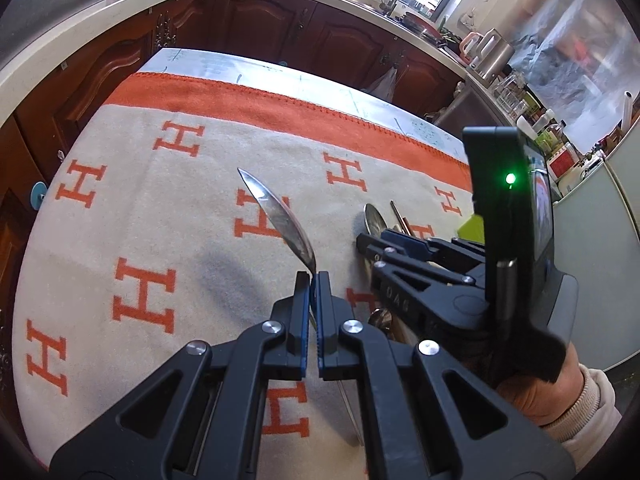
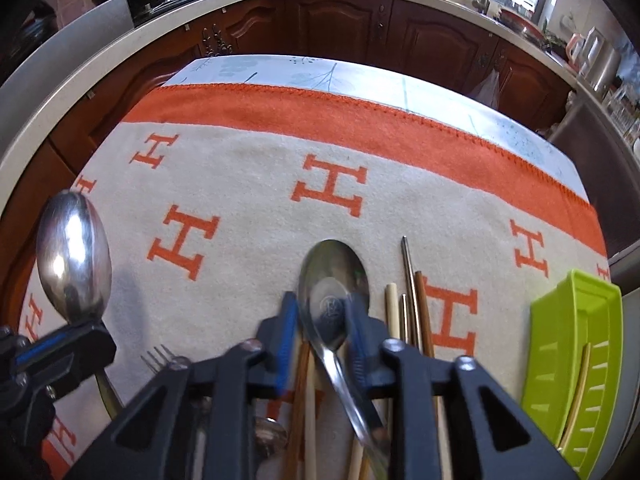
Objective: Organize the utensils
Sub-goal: 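Carry both held spoons over the green tray and open both tools to drop them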
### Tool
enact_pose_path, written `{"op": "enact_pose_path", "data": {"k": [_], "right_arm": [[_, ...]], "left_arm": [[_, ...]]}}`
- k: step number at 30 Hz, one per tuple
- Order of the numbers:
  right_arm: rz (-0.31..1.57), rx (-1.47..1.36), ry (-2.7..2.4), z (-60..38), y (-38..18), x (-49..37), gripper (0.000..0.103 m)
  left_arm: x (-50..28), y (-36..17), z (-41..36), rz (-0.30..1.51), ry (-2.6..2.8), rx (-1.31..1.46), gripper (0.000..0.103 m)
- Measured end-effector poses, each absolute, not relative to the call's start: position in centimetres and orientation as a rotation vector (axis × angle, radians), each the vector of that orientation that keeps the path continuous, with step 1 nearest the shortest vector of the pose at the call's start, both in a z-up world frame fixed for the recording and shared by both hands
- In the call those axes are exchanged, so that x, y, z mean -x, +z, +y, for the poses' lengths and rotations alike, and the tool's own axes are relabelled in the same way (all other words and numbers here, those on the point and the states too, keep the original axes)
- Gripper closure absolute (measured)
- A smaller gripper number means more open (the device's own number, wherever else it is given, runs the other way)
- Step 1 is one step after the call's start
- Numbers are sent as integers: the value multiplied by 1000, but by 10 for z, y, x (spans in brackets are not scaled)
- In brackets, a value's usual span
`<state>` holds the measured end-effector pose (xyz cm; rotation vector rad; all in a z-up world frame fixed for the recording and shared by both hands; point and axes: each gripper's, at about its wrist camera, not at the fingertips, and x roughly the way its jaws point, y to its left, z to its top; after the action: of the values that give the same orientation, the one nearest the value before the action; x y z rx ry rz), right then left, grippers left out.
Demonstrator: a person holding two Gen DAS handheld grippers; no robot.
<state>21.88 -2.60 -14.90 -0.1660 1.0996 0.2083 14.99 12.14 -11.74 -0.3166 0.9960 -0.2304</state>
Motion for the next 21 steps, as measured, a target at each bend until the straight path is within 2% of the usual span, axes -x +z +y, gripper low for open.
{"op": "enact_pose_path", "data": {"k": [2,6,21], "right_arm": [[1090,132,223,-30,-145,-218,92],[1067,48,274,-41,-134,-211,100],[997,-312,455,-97,-87,-180,101]], "left_arm": [[-147,-117,122,995,-232,320,102],[-143,-115,122,994,-239,326,102],[-126,-81,101,958,-303,318,103]]}}
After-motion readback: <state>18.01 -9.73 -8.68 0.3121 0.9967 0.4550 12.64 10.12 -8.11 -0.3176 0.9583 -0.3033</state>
